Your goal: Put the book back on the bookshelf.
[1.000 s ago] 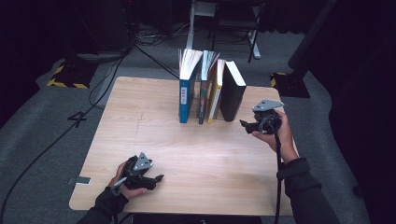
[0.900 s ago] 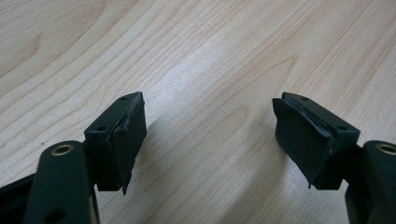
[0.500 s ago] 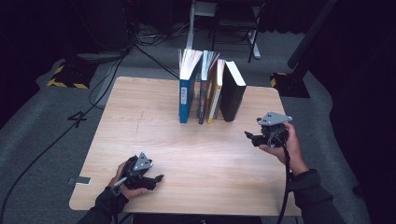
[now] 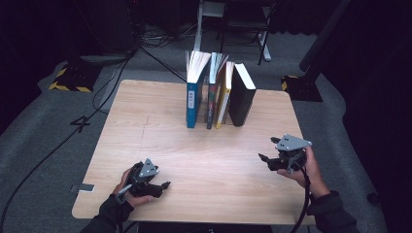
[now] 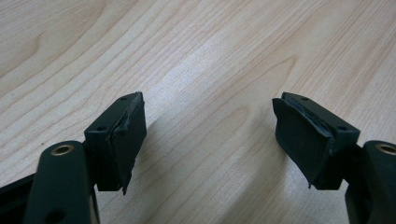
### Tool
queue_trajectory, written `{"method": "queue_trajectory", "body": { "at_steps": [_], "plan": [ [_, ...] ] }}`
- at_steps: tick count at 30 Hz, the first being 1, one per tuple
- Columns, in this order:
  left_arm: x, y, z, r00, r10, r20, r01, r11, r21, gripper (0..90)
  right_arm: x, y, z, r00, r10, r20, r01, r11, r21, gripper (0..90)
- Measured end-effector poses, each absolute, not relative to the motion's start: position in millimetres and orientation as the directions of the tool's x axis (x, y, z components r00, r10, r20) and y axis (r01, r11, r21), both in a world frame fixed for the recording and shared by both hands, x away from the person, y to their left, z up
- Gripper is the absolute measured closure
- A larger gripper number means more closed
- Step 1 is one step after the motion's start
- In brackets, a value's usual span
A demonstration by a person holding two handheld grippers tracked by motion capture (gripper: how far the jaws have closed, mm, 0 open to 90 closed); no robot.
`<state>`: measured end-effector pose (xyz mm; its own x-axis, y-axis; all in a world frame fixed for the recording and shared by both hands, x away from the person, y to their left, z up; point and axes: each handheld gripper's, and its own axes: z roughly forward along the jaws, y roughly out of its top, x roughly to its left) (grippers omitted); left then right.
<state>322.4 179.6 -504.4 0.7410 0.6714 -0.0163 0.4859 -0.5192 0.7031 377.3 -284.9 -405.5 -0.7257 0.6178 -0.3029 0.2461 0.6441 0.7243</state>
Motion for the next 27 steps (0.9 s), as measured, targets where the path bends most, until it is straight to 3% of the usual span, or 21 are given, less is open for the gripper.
{"method": "queue_trajectory", "body": {
  "at_steps": [13,27],
  "plan": [
    [323,180,-504,0.741,0.671,-0.013,0.483,-0.52,0.704,25.2,356,-292,-440,-0.74,0.58,-0.34,0.269,0.719,0.641,25.6],
    [323,179,-505,0.735,0.678,-0.018,0.49,-0.513,0.704,24.7,331,-336,-490,-0.75,0.611,-0.253,0.333,0.679,0.654,26.6]
  ]
}}
